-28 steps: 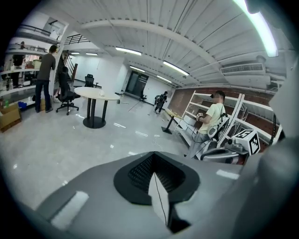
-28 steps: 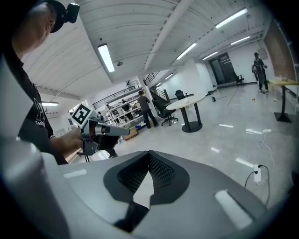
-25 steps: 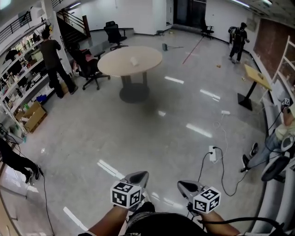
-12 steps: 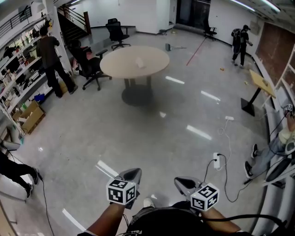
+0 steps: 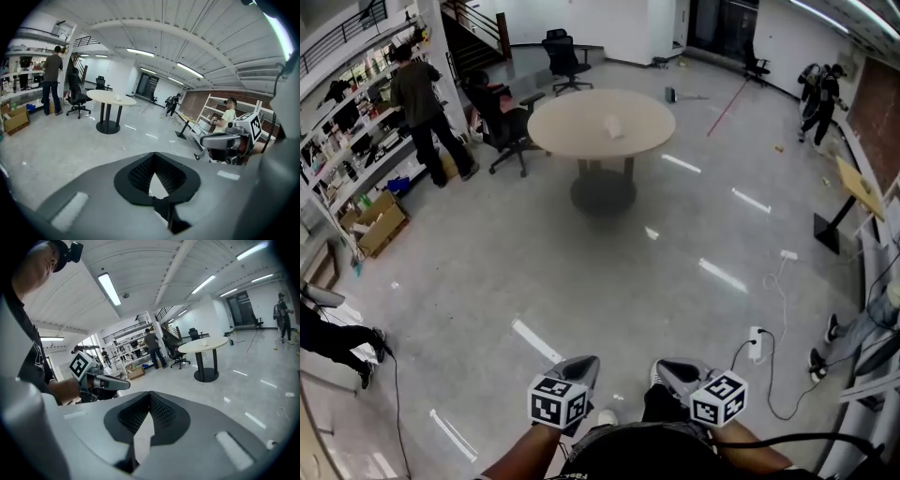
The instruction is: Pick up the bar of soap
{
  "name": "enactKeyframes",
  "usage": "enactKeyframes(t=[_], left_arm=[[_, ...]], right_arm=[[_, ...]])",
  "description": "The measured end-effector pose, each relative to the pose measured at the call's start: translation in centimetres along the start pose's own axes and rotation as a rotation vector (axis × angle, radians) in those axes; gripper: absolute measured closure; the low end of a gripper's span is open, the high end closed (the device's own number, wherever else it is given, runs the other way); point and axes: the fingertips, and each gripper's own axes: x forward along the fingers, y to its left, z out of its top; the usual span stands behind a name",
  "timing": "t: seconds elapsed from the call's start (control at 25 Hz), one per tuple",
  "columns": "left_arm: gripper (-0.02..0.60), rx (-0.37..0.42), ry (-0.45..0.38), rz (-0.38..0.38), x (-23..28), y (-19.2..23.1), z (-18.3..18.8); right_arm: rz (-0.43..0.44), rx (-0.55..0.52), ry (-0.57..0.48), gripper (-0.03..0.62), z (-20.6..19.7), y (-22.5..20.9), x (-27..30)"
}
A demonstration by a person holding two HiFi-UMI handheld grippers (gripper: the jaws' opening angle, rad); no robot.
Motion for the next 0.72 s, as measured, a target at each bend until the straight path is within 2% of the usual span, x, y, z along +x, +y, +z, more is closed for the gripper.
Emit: enactKeyframes(t=[0.28, 0.44, 0.72], left_arm=[[0.574, -0.018, -0.022, 0.106, 3.2, 1.9, 4.3], [0.574, 0.015, -0.011, 0.111, 8.0, 1.5, 7.7], [0.574, 0.058, -0.056, 0.112, 15.5, -1.1, 14.5]], right_arm=[[0.099, -0.056, -0.017, 0.588, 5.3, -5.4, 3.3], [0.123, -0.073, -0.049, 0.588, 8.7, -10.2, 4.2], [0.108, -0.058, -0.046, 0.588, 11.4, -19.8, 2.3]])
